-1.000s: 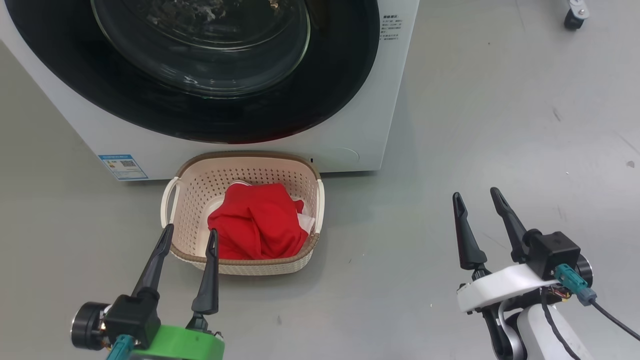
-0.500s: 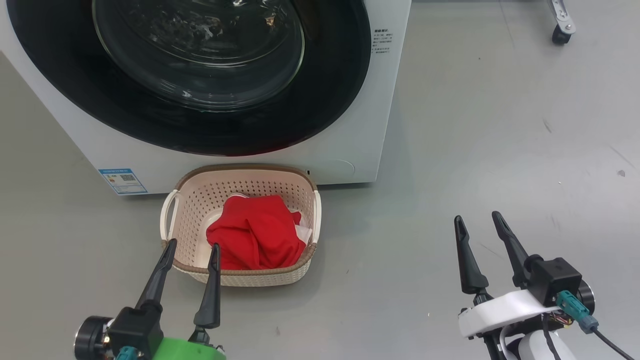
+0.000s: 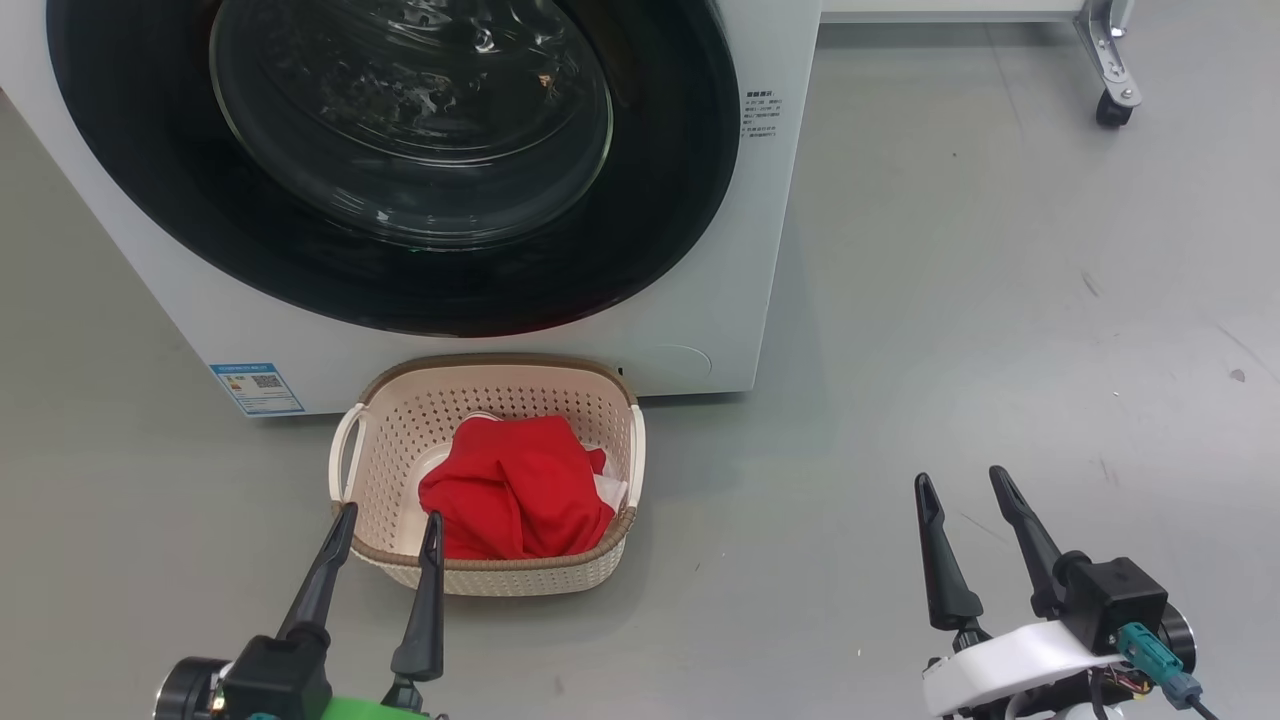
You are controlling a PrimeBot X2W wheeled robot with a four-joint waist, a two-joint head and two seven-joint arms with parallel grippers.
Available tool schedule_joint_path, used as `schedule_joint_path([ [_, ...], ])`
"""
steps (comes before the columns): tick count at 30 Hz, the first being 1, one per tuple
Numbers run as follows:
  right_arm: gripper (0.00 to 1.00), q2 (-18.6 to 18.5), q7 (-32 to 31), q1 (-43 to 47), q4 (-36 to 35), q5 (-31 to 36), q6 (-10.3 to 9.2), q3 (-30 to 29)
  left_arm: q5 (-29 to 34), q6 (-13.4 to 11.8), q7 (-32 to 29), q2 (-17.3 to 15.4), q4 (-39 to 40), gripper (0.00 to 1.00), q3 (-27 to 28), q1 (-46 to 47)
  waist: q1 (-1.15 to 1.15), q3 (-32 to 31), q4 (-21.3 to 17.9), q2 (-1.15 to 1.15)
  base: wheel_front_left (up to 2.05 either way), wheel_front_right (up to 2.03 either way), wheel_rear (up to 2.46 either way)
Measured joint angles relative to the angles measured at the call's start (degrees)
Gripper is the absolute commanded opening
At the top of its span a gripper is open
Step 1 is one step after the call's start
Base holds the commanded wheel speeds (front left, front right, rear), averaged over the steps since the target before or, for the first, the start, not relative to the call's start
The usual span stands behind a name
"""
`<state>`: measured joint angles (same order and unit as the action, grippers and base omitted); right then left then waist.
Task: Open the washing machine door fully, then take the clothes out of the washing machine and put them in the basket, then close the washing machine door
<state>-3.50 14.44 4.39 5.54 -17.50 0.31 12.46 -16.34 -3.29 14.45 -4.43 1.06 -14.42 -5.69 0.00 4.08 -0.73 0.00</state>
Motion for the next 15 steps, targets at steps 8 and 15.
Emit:
schedule_joint_path([
  [8,1.00,0.1,0.0,0.9,-1.2,0.0,-0.04,-0.1,0.0,0.0,0.0,0.0,0.3,1.00,0.0,-0.5,0.00,-0.2,0.1,0.00,0.00,0.00,0.00],
  [15,1.00,0.1,0.0,0.9,-2.1,0.2,-0.05,0.0,0.0,0.0,0.0,0.0,0.5,1.00,-0.1,-0.5,0.00,-0.3,0.1,0.00,0.00,0.00,0.00],
])
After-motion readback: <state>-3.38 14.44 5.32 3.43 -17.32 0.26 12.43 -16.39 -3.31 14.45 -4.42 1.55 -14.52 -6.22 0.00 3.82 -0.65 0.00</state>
